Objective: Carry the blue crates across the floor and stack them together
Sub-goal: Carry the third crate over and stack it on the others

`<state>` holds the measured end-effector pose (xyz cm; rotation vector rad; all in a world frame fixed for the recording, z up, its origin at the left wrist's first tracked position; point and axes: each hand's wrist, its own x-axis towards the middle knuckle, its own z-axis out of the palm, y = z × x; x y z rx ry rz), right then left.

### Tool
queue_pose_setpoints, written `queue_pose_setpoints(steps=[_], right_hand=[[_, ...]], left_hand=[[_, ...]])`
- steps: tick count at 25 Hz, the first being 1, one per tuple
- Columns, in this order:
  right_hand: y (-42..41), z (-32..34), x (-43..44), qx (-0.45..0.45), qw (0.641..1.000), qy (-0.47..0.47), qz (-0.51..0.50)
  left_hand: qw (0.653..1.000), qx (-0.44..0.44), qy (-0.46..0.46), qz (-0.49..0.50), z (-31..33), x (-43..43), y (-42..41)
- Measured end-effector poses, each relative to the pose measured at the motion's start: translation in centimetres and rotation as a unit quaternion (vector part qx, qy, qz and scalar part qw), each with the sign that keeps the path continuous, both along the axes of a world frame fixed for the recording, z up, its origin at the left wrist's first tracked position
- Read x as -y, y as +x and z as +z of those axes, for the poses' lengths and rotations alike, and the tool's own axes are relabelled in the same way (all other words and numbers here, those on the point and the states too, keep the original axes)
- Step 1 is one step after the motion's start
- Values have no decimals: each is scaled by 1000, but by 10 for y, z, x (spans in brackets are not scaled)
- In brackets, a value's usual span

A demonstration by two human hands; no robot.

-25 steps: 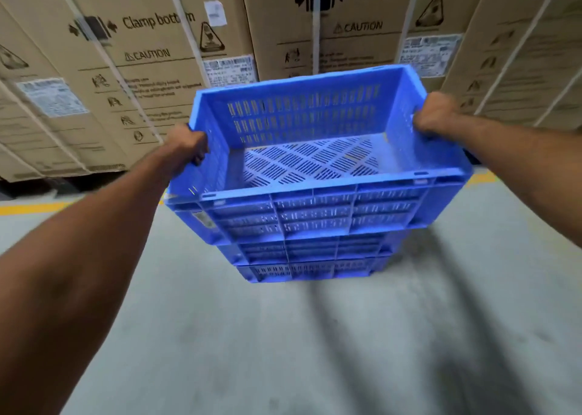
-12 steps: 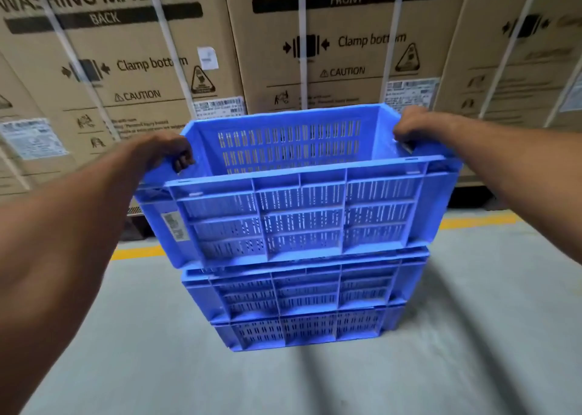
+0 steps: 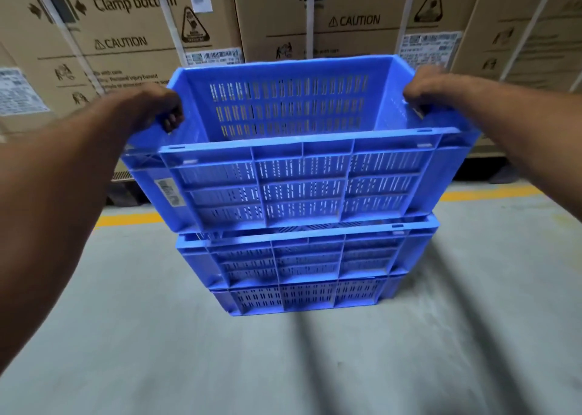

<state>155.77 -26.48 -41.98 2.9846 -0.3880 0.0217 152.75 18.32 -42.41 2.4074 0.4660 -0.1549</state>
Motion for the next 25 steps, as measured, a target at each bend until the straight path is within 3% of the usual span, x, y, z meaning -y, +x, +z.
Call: queue_pose_setpoints(steps=[2, 5, 6, 9, 12, 14, 16, 19, 20, 25], right_hand=[[-15, 6, -8, -16, 998, 48, -21], [-25, 4, -10, 29, 999, 27, -10], [-33, 5, -12, 71, 997, 38, -11], [-61, 1, -37, 207, 973, 52, 88], [-93, -5, -67, 179, 951, 172, 183], [-110, -14, -73, 143, 943, 213, 211], [-127, -25, -71, 174, 939, 161, 250], [-140, -35, -65, 260, 917, 86, 289], [-141, -34, -66, 281, 910, 69, 298], [-140, -25, -66, 367, 879, 35, 303]], left_hand=[[998, 31, 32, 39, 2, 4, -9], [958, 148, 242, 36, 11, 14, -20], [942, 203, 266, 14, 13, 23, -26], [929, 305, 185, -103, 12, 63, -46], [924, 252, 186, -218, 3, 97, -71], [921, 239, 185, -244, 1, 102, -87], [919, 241, 183, -253, -4, 97, -105], [824, 292, 381, -300, -17, 90, -128], [802, 308, 409, -307, -17, 88, -131], [775, 367, 418, -299, -6, 91, -135]])
